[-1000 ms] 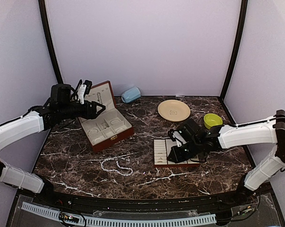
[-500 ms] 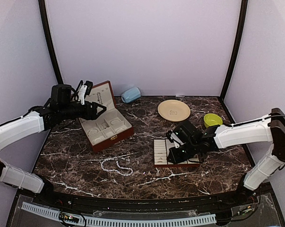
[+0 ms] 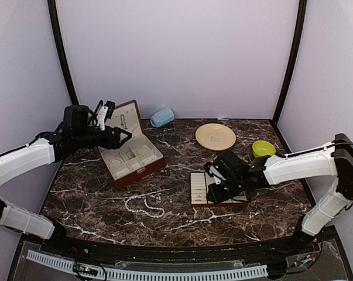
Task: Organize the mixed jewelry
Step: Insert the earring into the earring holder.
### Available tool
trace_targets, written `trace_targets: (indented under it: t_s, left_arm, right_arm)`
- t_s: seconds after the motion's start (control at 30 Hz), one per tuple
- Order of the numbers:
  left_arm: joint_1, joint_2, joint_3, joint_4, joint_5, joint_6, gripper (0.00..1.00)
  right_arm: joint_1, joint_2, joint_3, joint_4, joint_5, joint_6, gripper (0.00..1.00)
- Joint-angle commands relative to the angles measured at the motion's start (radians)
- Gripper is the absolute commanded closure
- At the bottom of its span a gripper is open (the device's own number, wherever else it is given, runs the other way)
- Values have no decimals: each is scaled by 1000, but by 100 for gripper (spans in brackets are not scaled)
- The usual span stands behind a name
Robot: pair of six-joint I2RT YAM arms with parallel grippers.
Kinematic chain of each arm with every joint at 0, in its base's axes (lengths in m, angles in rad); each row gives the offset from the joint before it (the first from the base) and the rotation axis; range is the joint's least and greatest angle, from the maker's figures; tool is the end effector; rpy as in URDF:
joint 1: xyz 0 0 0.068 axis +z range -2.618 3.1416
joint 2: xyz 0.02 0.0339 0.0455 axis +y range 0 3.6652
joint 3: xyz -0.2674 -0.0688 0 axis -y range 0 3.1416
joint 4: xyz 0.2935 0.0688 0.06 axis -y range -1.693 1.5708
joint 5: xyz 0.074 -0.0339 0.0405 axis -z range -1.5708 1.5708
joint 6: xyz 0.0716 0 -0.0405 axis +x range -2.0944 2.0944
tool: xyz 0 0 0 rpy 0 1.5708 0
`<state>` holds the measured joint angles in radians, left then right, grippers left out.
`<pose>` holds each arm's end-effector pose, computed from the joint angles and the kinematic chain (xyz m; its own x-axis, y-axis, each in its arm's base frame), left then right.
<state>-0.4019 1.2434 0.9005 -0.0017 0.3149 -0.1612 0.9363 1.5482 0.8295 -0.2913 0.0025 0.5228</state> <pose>0.3266 -0.1629 0.2765 -0.4096 0.0083 -0.9122 0.5820 0.7724 -0.2543 0.2087 0.2832 0.1095 -0.8367 -0.2944 -0.4619 -0.4465 0.8551 0.2637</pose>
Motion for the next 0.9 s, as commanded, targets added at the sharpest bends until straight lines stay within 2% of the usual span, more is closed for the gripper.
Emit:
trace_targets:
  t_s: [0.0,0.87]
  left_arm:
    - [5,-4,-15,-1,11,-1,34]
    - [6,-2,-17,-1,12,0,34]
  right_arm:
    - [9,15,25,-4,39,-17,93]
    - [29,44,36,-41,29,-26,93]
